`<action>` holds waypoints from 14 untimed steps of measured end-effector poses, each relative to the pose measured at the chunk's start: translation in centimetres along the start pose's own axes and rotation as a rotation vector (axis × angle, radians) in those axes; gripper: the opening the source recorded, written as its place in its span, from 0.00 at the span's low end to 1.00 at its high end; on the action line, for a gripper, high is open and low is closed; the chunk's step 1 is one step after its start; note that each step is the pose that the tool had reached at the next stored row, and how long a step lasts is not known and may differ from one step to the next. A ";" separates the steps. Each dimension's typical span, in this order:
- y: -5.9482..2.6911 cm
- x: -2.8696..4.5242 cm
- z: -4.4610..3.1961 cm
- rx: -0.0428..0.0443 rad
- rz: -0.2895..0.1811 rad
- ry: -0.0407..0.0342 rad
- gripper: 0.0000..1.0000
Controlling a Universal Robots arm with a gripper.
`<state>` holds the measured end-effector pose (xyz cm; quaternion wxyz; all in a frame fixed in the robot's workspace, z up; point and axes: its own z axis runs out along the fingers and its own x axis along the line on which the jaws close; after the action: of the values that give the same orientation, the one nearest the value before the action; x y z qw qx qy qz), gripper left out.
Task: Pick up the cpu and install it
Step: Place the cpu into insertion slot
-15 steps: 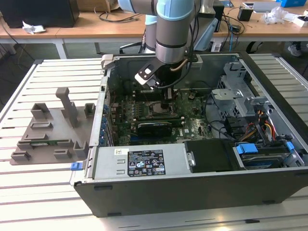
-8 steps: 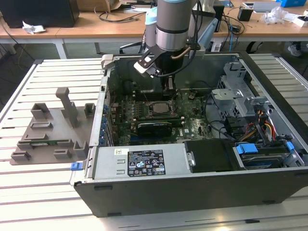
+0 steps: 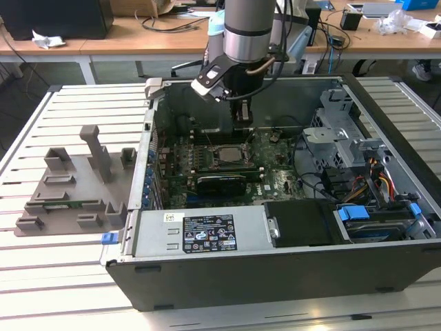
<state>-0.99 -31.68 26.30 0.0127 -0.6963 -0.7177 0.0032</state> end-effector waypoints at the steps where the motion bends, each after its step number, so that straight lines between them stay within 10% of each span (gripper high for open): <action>1: 0.00 0.00 -0.11 0.0000 0.000 -0.0001 0.11; 14: -0.04 0.02 -1.84 0.0000 0.000 -0.0001 0.11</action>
<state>-0.99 -31.68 28.14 0.0126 -0.6963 -0.7177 0.0033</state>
